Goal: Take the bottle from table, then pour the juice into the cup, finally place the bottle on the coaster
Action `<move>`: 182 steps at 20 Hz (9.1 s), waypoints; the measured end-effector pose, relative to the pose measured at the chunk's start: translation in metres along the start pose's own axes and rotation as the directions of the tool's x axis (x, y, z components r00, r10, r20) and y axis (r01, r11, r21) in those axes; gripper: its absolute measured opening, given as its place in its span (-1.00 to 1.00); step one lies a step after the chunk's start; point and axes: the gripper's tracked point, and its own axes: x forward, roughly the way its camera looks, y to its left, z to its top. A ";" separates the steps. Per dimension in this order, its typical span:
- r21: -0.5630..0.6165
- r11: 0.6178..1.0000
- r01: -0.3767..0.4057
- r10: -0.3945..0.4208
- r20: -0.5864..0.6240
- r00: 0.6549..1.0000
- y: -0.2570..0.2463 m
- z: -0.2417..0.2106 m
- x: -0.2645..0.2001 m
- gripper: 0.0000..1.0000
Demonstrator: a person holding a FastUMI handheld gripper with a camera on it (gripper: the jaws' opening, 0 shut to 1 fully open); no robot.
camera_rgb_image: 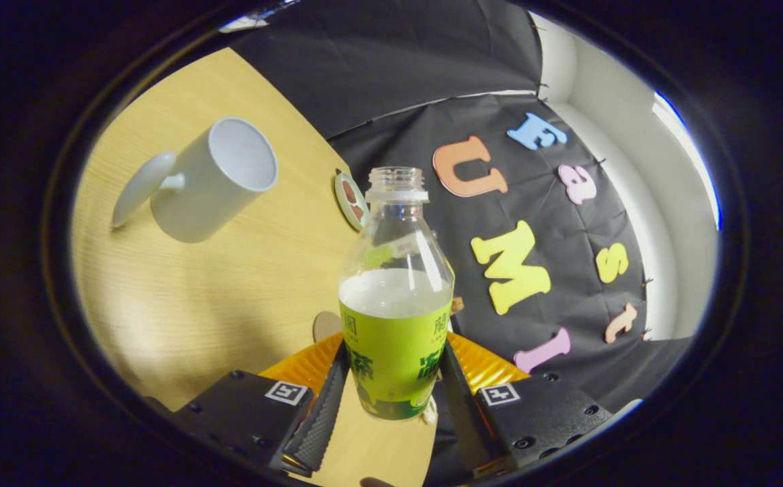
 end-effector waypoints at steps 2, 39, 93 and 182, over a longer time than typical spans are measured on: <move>-0.059 0.998 0.015 -0.015 0.007 1.000 0.001 0.010 0.009 0.55; -0.498 0.848 0.181 -0.140 0.121 0.983 0.005 0.053 -0.013 0.54; -0.575 0.756 0.313 -0.254 0.184 0.950 -0.042 0.068 -0.019 0.54; 0.894 0.404 -0.193 0.043 0.192 0.980 -0.153 0.032 0.066 0.54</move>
